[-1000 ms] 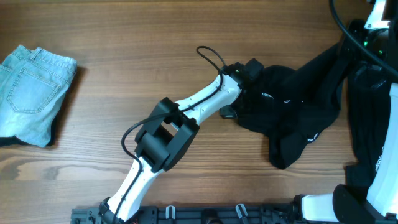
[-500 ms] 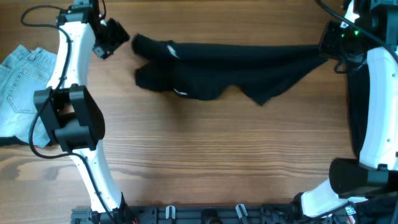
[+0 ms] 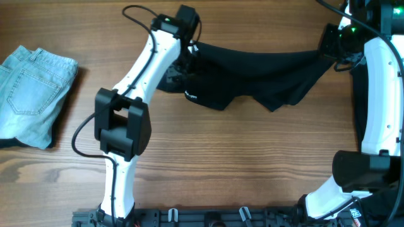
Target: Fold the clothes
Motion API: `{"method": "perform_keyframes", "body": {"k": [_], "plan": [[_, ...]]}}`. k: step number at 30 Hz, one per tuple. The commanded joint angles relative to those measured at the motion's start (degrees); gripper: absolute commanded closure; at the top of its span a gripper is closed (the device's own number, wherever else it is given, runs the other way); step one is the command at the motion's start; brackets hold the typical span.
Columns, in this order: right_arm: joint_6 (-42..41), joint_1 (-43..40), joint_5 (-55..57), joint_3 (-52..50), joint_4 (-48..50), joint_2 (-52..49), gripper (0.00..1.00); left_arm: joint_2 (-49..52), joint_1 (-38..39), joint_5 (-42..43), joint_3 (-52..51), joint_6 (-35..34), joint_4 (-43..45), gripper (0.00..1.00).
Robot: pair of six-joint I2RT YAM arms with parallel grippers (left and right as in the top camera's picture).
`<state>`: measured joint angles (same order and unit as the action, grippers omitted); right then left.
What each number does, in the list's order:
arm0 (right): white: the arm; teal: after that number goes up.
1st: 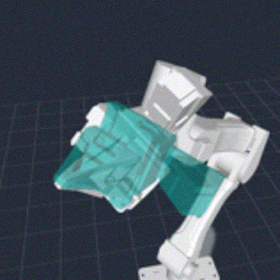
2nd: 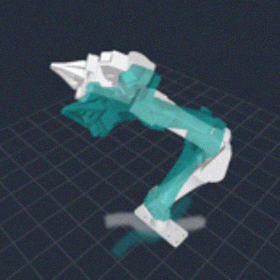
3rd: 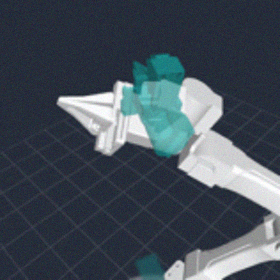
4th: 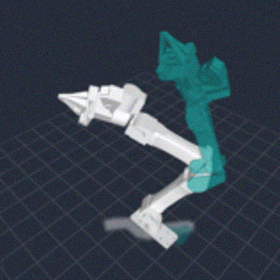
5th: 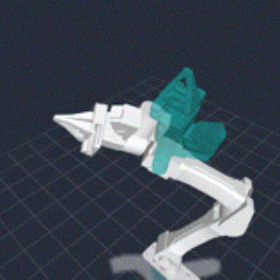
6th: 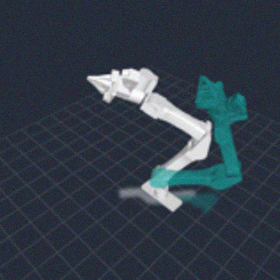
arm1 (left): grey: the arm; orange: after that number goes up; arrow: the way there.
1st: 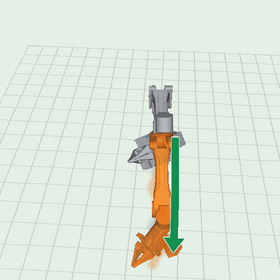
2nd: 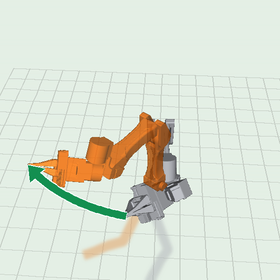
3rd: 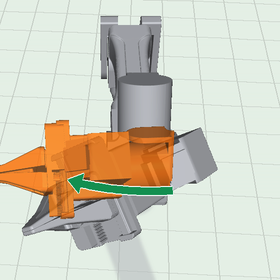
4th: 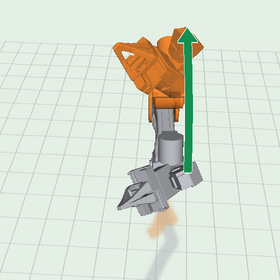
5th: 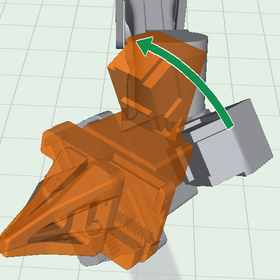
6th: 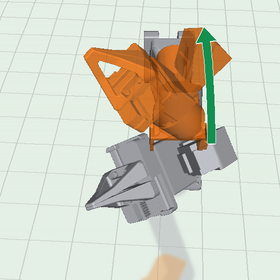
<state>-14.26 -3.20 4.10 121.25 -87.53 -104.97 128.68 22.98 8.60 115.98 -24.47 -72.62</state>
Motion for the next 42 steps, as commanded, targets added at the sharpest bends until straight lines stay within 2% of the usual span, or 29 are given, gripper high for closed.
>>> {"method": "perform_keyframes", "body": {"k": [1,5,7,8,10,11,14,18,21,24,27,32,37,42], "plan": [[-0.3,-0.2,-0.1,0.1,-0.2,-0.6,0.95,4.3,2.7,-2.3,0.2,-1.7,2.3,0.25],[0.7,-0.2,-0.1,0.1,-0.3,-0.6,0.95,8.2,4.2,-3.3,0.2,-1.7,5.0,0.28],[0.7,-0.2,-0.1,0.1,-0.3,-0.6,0.95,9.4,4.2,-3.3,0.2,-1.7,5.5,0.34],[0.7,-0.2,-0.1,0.1,-0.3,-0.6,0.96,9.9,4.2,-3.3,0.2,-1.7,5.1,0.52],[0.7,-0.2,-0.1,0.1,-0.3,-0.6,0.95,9.9,4.3,-3.3,0.2,-1.6,4.7,0.76],[0.7,-0.2,-0.1,0.1,-0.3,-0.6,0.95,9.8,4.3,-3.3,0.2,-1.4,4.6,0.96],[0.6,-0.2,-0.1,0.1,-0.3,-0.6,0.95,7.9,2.6,-3.3,0.2,-1.2,1.9,0.96],[0.1,-0.2,-0.1,0.1,-0.2,-0.6,0.95,-3.1,-0.9,-2.9,0.2,5.6,-2.0,0.96],[0.4,-0.2,-0.1,0.1,-0.2,-0.6,0.95,-14.4,-5.8,-2.3,0.2,7.6,-3.1,0.96],[0.3,-0.2,-0.1,0.2,-0.2,-0.6,0.96,-24.7,-13.3,2.5,0.2,7.6,-2.5,0.96],[0.7,-0.2,-1.9,0.2,0.1,1.0,0.96,-30.6,-19.9,6.6,0.2,7.6,-1.2,0.96],[0.8,-0.2,-2.1,0.4,0.9,6.3,0.96,-38.3,-28.4,14.4,0.2,7.6,-0.3,0.96],[2.6,-0.2,-2.3,0.4,2.4,16.1,0.96,-47.7,-35.1,15.0,0.2,7.5,1.7,0.96],[3.8,-0.2,-2.3,0.4,12.9,27.9,0.96,-58.2,-41.5,15.0,0.3,4.3,10.2,0.96]]}}
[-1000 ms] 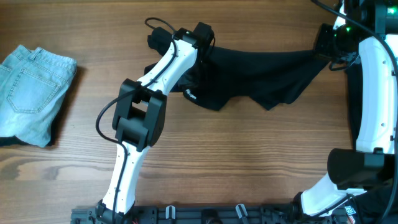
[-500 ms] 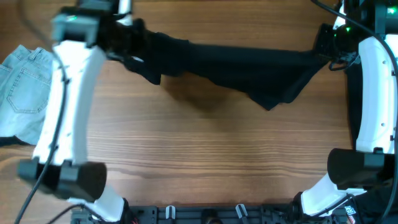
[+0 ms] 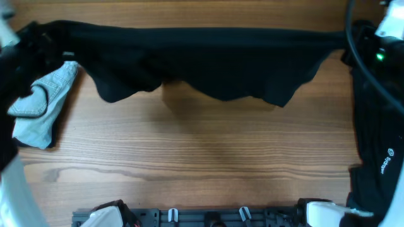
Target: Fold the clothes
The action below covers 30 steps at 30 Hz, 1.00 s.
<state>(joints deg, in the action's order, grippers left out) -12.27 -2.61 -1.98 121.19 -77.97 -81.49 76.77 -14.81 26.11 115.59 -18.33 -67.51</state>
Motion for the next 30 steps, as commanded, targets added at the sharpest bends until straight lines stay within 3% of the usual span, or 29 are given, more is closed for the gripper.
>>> {"method": "perform_keyframes", "body": {"k": [1,3,8,12,15,18,20,24,27,30], "plan": [[1.9,-0.8,3.8,0.5,4.2,4.9,0.96,-6.6,-3.7,-2.5,0.7,-1.9,5.8,0.96],[3.3,-0.8,3.8,0.5,5.2,3.7,0.96,-5.4,-3.7,-2.2,0.7,-1.9,6.2,0.96],[6.6,-0.8,-3.3,0.5,7.8,-11.0,0.95,5.6,-1.1,0.2,0.7,-1.7,9.5,0.96],[6.1,-0.8,-10.3,0.5,27.5,-21.4,0.96,19.6,4.5,0.2,0.7,-0.5,27.8,0.96],[1.2,-0.8,-13.4,0.8,41.8,-21.3,0.95,22.0,3.4,0.3,0.7,-8.3,41.9,0.96],[0.5,-1.5,-11.9,2.0,45.4,-19.0,0.92,20.9,1.2,0.8,5.6,-11.3,46.4,0.96],[6.4,-2.0,-11.1,2.0,38.5,-18.3,0.87,20.2,0.4,5.7,10.1,-10.4,38.4,0.96],[14.1,-2.0,-4.1,1.7,13.1,-21.1,0.67,20.2,3.6,8.3,9.7,-2.8,6.1,0.96],[15.2,-2.0,-3.3,-0.5,-0.6,-25.4,0.60,23.4,10.4,0.0,5.2,4.0,-14.1,0.96],[14.3,-1.8,-8.7,-7.3,-4.6,-27.7,0.57,25.4,16.9,-10.8,-6.9,4.2,-20.1,0.96]]}}
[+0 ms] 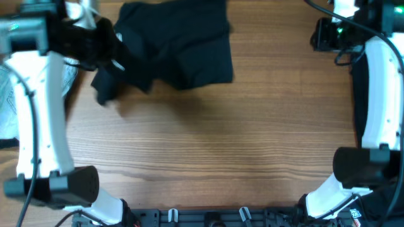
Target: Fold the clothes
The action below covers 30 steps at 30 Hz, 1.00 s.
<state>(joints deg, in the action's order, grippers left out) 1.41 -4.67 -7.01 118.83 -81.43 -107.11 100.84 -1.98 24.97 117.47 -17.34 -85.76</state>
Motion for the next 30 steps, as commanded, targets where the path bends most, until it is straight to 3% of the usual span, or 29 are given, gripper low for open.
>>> {"method": "perform_keyframes", "body": {"k": [1,6,9,14,18,21,27,29,30], "plan": [[1.7,0.7,-8.0,-7.3,-0.8,-2.1,0.55,1.3,5.0,-12.6,-12.4,3.2,-1.6,0.96],[0.5,7.5,-12.8,-19.0,8.9,-2.2,0.44,1.3,5.0,-24.2,-18.3,0.0,-2.0,0.96],[-12.0,18.2,-12.8,-35.0,34.4,-2.6,0.30,1.1,5.1,-24.4,-18.3,0.0,-1.7,0.96],[-20.0,23.4,-11.7,-39.5,46.8,-8.1,0.28,1.1,5.1,-24.4,-18.3,0.0,-1.4,0.96],[-26.0,24.6,-1.7,-39.5,49.5,-13.5,0.24,1.1,5.1,-24.4,-18.3,0.0,-0.7,0.96],[-26.9,24.6,-0.7,-39.5,53.6,-14.6,0.23,1.1,5.1,-23.9,-18.3,0.0,-0.3,0.96],[-26.9,24.9,-5.1,-39.5,56.7,-16.5,0.27,1.1,5.1,-23.7,-18.3,-1.1,0.3,0.96],[-26.9,25.0,-5.1,-39.5,56.8,-17.1,0.37,1.1,5.1,-23.7,-18.3,-1.1,0.6,0.96],[-26.9,25.1,-5.0,-39.5,57.0,-17.2,0.50,1.1,5.1,-23.7,-18.3,-1.1,0.7,0.96]]}}
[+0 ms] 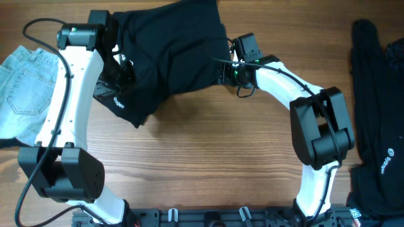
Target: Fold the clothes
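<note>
A black garment (pixel 173 53) lies bunched at the back of the table, its lower left corner with a small white logo hanging toward the front. My left gripper (pixel 118 39) is at the garment's upper left edge and looks shut on the cloth, its fingers partly buried in folds. My right gripper (pixel 222 68) reaches in from the right and touches the garment's right edge. Its fingertips are lost against the dark cloth, so its state is unclear.
Folded light-blue jeans (pixel 28 88) lie at the left edge of the wooden table (pixel 221 151). Another black garment (pixel 379 126) with a white logo lies along the right edge. Cables trail from both arms.
My right gripper has come from the far right corner to the garment's right edge. The left gripper has shifted a little to the right, and the garment has spread lower on the left.
First both grippers held the black garment between them at the back of the table. Then it was stretched wide across the whole table. Then the right gripper had let go and stood far right while the left held the bunched cloth. Now both are at the garment again.
</note>
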Motion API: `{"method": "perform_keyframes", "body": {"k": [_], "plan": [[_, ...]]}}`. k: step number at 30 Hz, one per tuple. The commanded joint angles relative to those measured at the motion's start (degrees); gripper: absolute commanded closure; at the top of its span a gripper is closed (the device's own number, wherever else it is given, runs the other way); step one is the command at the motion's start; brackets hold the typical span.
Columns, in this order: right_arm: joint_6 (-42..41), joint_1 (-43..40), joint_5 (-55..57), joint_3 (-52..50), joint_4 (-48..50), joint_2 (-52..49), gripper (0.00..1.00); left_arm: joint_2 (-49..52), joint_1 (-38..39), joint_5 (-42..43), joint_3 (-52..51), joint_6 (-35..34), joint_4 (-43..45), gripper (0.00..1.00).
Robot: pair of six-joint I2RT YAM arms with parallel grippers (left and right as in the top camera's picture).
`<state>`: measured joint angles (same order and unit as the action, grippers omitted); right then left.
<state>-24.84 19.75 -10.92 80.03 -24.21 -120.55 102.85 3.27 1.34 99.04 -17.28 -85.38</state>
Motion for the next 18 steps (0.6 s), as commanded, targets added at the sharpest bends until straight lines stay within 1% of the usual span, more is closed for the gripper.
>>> {"method": "perform_keyframes", "body": {"k": [1,2,3,4,6,8,10,13,15,18], "plan": [[-0.7,0.6,-0.7,-0.7,0.3,-3.7,0.69,-0.9,-0.2,-0.1,0.1,-1.2,0.3,0.96],[-0.6,0.5,-0.5,-0.7,0.5,-3.7,0.81,-0.9,-0.2,-0.1,0.1,-1.2,0.3,0.96],[-0.6,0.3,0.2,-0.6,0.7,-3.7,0.91,-0.9,-0.2,-0.1,0.1,-1.2,0.3,0.96],[-0.6,-0.2,1.7,-0.6,0.5,-3.7,0.96,-0.9,-0.2,-0.1,0.1,-1.2,0.5,0.96],[0.3,-2.3,6.8,0.3,-2.8,-2.8,0.96,-0.9,-0.2,-0.1,0.1,-1.2,1.2,0.96],[1.3,-6.1,13.6,2.7,-8.9,-0.2,0.96,-0.9,-0.2,0.6,0.1,-1.2,1.7,0.96],[3.4,-13.2,20.3,6.3,-17.0,4.9,0.96,-0.9,-0.2,3.1,0.1,-1.2,2.2,0.96],[5.6,-21.3,21.7,6.6,-23.9,10.4,0.96,-0.9,0.3,10.4,0.1,-1.2,2.8,0.96],[7.1,-26.2,21.7,6.6,-30.2,12.0,0.96,-0.9,1.9,15.1,0.1,-1.2,2.6,0.96],[10.1,-29.4,21.7,6.3,-37.2,12.0,0.96,-0.9,5.7,16.0,-0.6,-1.2,-0.2,0.96]]}}
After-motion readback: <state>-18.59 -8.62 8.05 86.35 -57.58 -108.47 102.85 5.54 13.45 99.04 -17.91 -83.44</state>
